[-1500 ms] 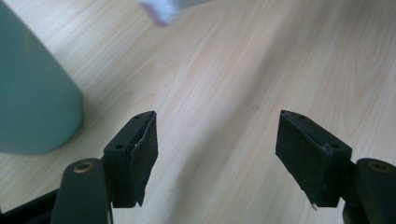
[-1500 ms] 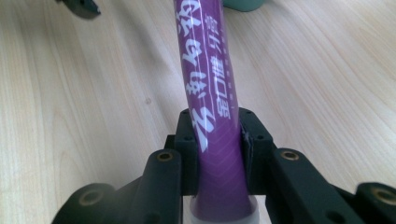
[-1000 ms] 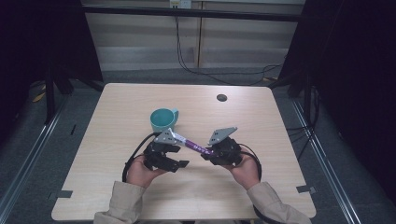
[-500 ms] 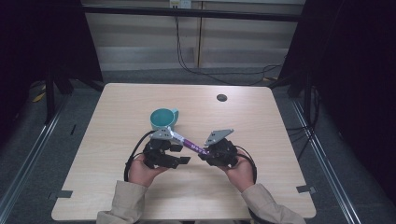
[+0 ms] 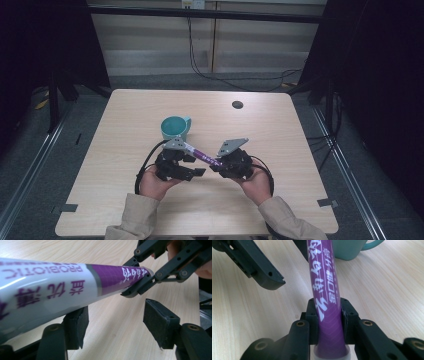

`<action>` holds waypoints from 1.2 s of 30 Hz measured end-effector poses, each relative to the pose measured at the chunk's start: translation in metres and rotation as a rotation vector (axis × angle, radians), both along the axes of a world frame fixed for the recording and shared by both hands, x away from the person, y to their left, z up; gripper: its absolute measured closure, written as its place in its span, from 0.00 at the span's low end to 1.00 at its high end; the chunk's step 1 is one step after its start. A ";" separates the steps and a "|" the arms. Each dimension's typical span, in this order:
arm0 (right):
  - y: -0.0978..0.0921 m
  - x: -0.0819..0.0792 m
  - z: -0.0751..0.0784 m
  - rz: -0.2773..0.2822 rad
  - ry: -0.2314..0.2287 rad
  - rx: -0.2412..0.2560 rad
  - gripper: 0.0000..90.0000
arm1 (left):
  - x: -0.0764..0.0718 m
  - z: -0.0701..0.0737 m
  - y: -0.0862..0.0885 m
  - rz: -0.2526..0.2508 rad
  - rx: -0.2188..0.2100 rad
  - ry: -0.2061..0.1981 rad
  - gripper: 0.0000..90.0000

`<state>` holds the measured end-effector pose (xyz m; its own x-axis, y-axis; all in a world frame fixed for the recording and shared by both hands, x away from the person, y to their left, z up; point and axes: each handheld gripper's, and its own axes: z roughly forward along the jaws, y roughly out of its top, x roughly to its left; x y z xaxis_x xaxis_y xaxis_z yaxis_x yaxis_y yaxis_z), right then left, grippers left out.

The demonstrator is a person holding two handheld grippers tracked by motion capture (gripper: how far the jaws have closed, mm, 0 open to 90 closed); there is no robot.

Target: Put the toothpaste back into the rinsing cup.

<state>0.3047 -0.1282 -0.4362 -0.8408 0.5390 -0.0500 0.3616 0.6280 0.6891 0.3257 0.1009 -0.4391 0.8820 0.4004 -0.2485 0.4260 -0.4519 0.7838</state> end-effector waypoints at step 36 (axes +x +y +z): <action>0.012 0.001 -0.003 -0.003 0.073 0.120 0.80 | 0.011 -0.001 0.019 0.082 -0.320 0.122 0.59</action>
